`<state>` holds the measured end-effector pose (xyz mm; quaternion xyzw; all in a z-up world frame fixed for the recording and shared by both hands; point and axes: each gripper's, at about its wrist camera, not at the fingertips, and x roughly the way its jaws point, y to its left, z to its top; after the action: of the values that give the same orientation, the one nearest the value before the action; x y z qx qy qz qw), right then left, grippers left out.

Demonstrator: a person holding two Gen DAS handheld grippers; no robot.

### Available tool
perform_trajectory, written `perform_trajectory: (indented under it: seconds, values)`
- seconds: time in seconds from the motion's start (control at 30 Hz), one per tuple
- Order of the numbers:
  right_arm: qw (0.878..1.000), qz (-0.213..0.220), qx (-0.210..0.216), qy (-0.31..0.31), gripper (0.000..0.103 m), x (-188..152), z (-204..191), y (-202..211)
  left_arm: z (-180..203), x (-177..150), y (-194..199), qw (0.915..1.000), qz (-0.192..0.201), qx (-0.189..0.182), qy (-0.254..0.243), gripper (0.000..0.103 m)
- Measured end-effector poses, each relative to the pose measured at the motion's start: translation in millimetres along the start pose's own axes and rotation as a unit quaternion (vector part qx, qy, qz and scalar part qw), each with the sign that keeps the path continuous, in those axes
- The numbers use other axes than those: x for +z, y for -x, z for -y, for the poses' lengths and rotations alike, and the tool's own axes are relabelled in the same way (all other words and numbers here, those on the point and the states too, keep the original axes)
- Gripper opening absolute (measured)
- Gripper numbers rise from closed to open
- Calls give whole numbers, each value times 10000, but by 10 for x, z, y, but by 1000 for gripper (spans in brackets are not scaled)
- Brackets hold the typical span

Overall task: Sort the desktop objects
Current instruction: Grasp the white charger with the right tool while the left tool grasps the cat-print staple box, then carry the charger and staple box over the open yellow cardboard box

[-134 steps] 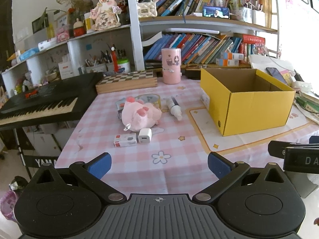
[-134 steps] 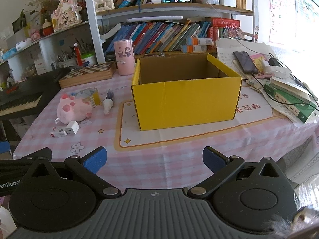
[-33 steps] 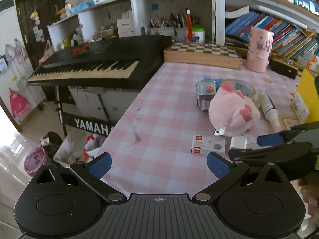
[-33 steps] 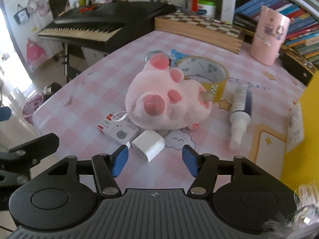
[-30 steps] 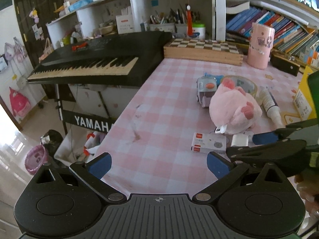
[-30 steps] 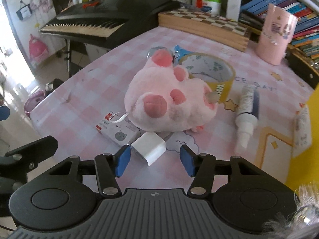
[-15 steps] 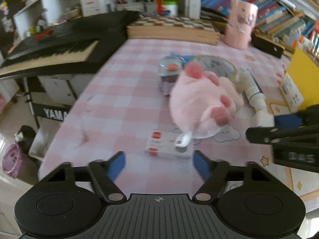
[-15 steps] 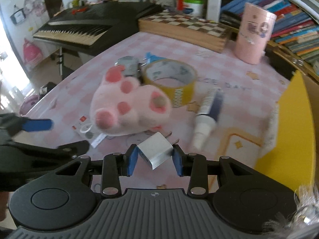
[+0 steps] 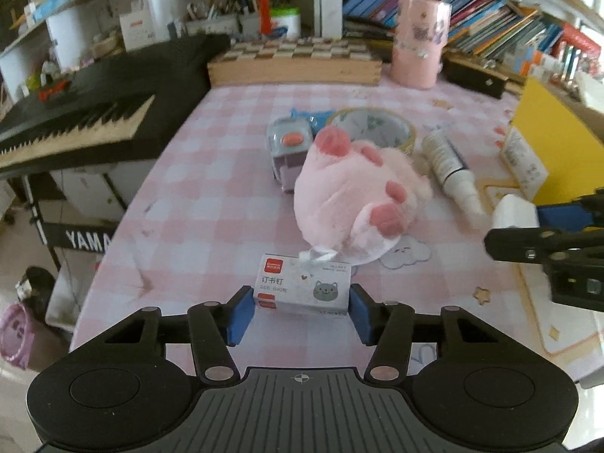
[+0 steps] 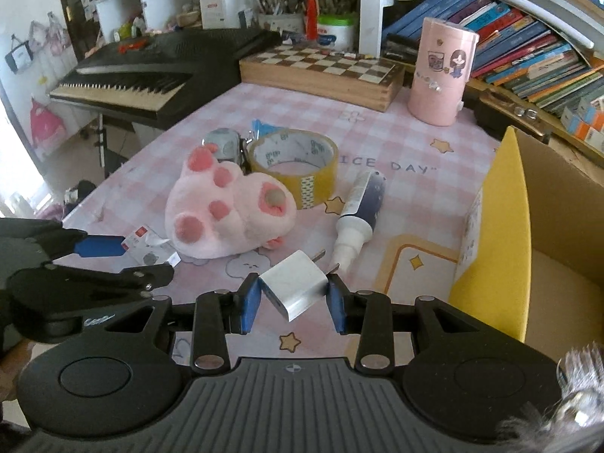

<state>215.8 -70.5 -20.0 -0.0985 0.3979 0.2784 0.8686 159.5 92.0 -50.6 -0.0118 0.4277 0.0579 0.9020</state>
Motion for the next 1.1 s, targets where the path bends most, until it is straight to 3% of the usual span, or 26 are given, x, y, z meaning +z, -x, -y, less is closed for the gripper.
perform_trajectory:
  seconds: [0.3,0.53,0.83,1.1]
  values:
    - [9992,214,-118,-304,35,-152,-208,371,-109,-96,683,9961,683,-477,302,53]
    - [9955,408,-243,-814,35,-458,-414,842,-109,-331,1159,9911,957,-906,183,53]
    - [9874,457,-533,-1421,35,-964,-569,1225,25,-654,1406,9871,918,-1273,-313,53]
    - [9748,421,-930,-1982,35,-1392,-614,1537,309,-789,1568,9741,932,-1800,-1006,53]
